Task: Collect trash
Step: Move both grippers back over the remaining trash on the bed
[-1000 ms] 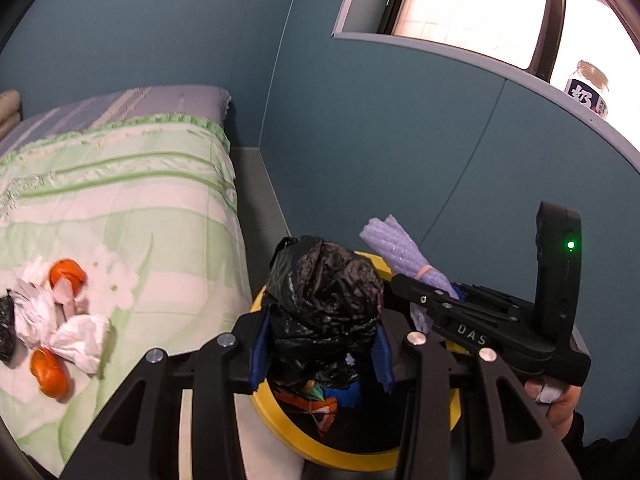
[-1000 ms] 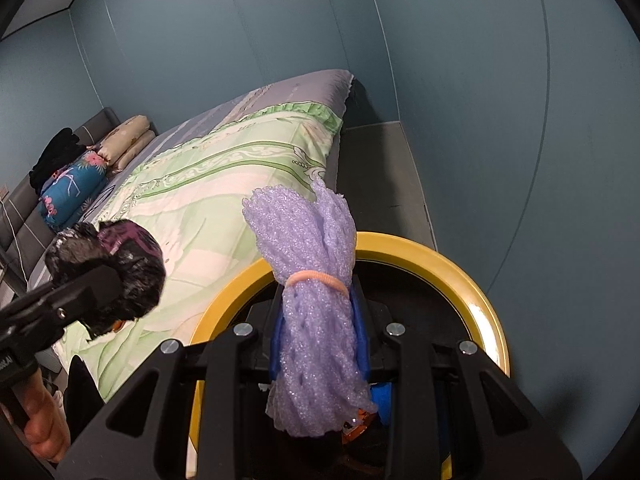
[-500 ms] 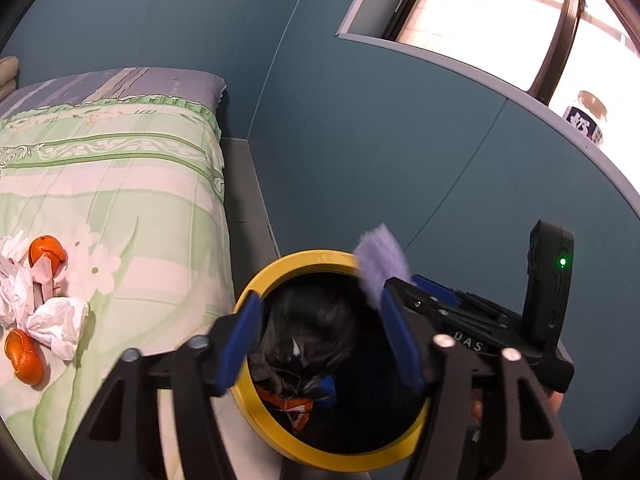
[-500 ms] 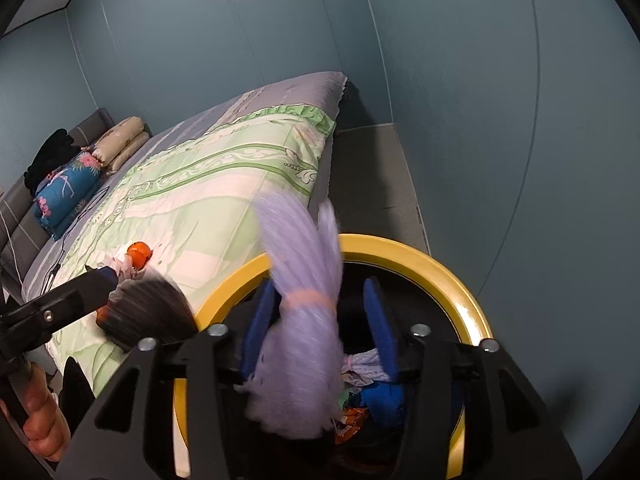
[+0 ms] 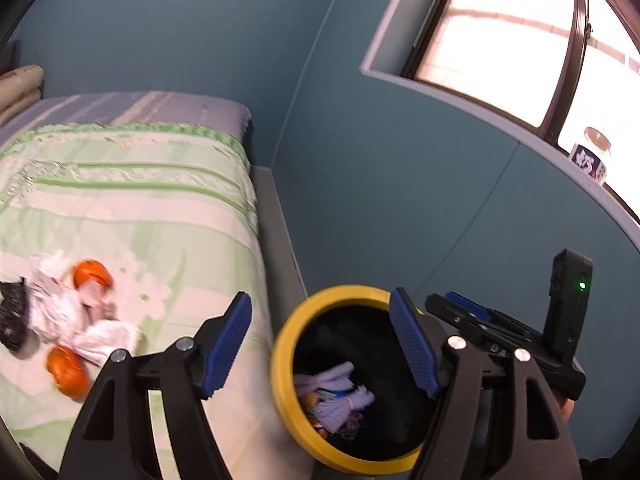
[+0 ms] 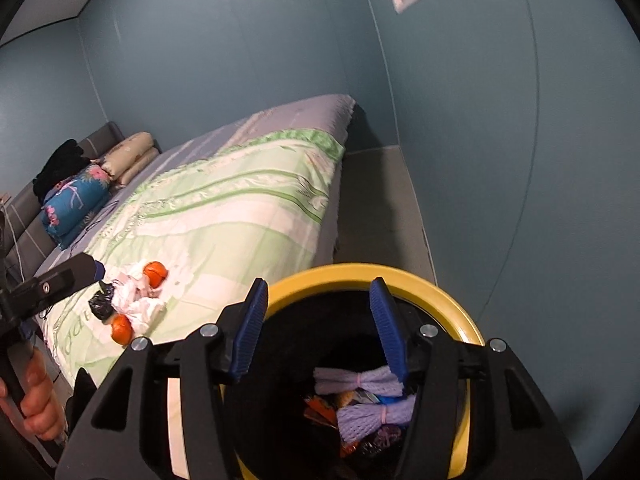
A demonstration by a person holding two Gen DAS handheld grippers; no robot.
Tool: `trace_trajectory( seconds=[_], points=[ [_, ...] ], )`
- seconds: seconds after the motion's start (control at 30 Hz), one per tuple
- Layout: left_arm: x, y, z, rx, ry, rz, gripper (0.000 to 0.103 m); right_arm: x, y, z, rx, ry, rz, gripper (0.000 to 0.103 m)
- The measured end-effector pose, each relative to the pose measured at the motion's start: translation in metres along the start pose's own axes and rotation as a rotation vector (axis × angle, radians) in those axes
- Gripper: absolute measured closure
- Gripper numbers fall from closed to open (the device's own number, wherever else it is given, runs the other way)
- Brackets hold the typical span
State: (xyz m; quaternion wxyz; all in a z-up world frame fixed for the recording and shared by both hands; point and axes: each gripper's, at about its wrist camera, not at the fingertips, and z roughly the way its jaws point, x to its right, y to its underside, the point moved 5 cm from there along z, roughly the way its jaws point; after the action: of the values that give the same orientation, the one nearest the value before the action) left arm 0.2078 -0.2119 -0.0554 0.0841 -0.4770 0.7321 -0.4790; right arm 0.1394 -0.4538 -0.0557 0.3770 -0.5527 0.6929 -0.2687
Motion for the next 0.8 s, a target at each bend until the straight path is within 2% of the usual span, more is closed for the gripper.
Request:
trace_trajectory(
  seconds=[0.33,0.57,0.8],
  points=[
    [-0.037,-0.024,-0.055,0.126,-0.122,-0.011,0.018,-0.072,-0.022,0.0,0.053,-0.113,-0.093,0.041],
    [-0.08,-0.034,-0.099,0.202,-0.227,-0.043,0.017,-0.127,-0.034,0.001,0.095,-0.164,-0.166,0.029],
    [-0.133,-0.037,-0.142,0.255,-0.334,-0.095,0.015,-0.177,-0.036,0.008,0.091,-0.223,-0.233,0.026]
  ],
)
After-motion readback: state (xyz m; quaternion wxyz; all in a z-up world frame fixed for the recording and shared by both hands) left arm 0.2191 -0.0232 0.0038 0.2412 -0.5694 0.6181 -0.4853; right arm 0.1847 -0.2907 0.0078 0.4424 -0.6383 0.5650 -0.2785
